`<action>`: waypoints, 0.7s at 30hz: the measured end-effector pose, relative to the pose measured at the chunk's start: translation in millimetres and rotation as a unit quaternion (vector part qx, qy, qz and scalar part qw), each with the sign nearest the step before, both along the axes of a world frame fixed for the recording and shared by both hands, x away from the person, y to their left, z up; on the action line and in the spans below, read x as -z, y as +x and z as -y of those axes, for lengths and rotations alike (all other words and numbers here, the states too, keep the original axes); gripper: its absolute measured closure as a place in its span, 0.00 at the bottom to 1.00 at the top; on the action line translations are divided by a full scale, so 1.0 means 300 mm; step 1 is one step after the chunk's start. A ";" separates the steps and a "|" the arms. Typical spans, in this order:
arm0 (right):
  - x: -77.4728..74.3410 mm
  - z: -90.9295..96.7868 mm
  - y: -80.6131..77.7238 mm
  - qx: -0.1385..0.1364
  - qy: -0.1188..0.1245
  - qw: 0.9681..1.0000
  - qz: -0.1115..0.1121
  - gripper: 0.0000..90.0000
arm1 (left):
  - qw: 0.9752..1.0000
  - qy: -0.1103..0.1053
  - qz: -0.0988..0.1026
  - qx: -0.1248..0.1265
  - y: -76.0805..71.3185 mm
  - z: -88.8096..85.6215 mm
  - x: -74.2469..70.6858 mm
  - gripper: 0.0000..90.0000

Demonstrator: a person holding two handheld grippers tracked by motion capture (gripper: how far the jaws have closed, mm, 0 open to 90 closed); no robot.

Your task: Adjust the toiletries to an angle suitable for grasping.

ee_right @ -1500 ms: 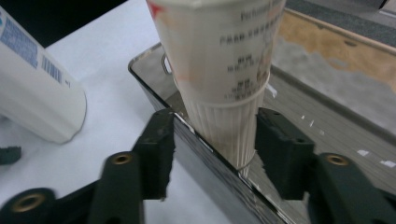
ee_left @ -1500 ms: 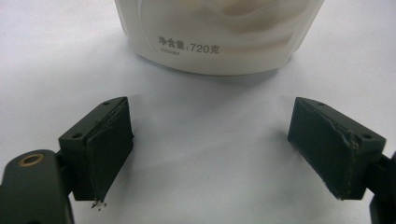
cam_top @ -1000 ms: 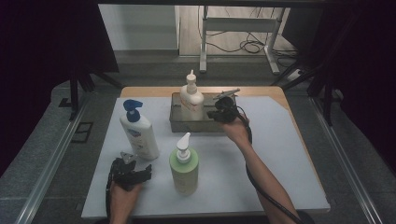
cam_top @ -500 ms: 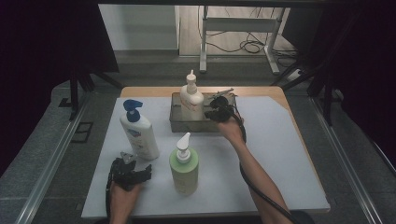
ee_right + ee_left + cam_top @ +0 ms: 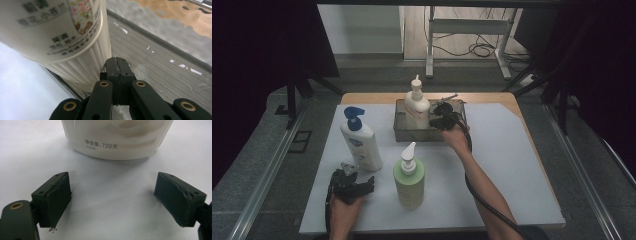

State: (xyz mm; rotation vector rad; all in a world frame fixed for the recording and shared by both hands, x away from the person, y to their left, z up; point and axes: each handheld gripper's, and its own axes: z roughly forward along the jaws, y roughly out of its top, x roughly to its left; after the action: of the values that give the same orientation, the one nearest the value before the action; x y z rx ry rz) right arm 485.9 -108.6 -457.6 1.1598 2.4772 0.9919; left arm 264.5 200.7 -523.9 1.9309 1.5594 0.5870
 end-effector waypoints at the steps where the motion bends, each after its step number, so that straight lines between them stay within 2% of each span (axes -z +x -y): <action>1: 0.000 -0.001 0.001 0.000 -0.001 1.000 0.000 1.00 | 1.000 0.000 0.000 0.000 0.000 0.000 0.000 0.15; 21: 0.009 -0.035 0.008 -0.003 -0.002 1.000 -0.006 1.00 | 1.000 -0.001 0.000 0.000 0.000 0.000 0.000 0.15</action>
State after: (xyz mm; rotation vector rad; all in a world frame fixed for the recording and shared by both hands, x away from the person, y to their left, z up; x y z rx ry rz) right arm 488.2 -98.3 -460.4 1.1601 2.4930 0.9832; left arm 264.5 200.7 -524.0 1.9296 1.5591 0.5864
